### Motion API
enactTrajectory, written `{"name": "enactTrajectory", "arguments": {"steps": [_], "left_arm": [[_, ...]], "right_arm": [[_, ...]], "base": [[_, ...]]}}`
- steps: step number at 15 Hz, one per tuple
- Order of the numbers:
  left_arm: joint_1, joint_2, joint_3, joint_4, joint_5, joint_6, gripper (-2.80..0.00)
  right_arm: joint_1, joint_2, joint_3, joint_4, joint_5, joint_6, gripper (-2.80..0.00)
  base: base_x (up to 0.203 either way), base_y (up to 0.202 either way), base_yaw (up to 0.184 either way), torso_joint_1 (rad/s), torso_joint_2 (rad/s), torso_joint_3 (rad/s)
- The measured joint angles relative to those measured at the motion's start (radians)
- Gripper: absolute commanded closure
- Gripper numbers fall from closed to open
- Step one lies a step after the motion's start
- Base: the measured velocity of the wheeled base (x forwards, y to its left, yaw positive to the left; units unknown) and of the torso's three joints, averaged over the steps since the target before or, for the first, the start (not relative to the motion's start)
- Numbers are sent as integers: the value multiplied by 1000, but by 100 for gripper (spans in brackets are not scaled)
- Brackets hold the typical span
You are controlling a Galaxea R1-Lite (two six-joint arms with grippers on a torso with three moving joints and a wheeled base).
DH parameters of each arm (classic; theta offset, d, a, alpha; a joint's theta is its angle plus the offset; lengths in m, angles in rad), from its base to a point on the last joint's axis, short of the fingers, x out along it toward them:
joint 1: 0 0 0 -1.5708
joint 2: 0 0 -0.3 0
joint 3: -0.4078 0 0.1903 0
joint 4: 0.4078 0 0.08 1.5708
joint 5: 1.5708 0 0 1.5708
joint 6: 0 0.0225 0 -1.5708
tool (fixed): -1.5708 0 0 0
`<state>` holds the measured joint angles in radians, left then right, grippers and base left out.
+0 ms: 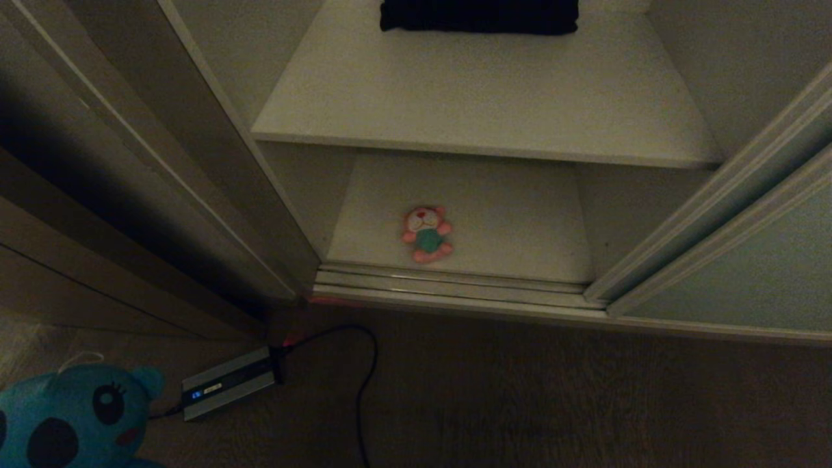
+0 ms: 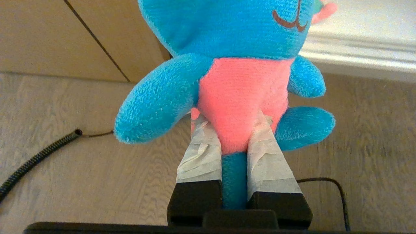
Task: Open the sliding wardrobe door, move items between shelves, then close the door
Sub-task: Place the blue doll on the higher shelf
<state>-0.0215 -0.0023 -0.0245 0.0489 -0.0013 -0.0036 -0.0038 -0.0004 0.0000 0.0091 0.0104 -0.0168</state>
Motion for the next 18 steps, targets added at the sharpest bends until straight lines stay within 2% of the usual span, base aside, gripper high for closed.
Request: {"name": "enactTrajectory", "arguments": {"steps": [6, 18], "left_arm": [[0, 0, 1, 0, 1, 2, 0], [0, 0, 2, -1, 1, 13, 0]], "right_arm": [[0, 0, 0, 0, 0, 0, 0], [0, 0, 0, 0, 0, 0, 0]], "base": [[0, 0, 0, -1, 1, 201], [0, 0, 0, 1, 1, 20]]}}
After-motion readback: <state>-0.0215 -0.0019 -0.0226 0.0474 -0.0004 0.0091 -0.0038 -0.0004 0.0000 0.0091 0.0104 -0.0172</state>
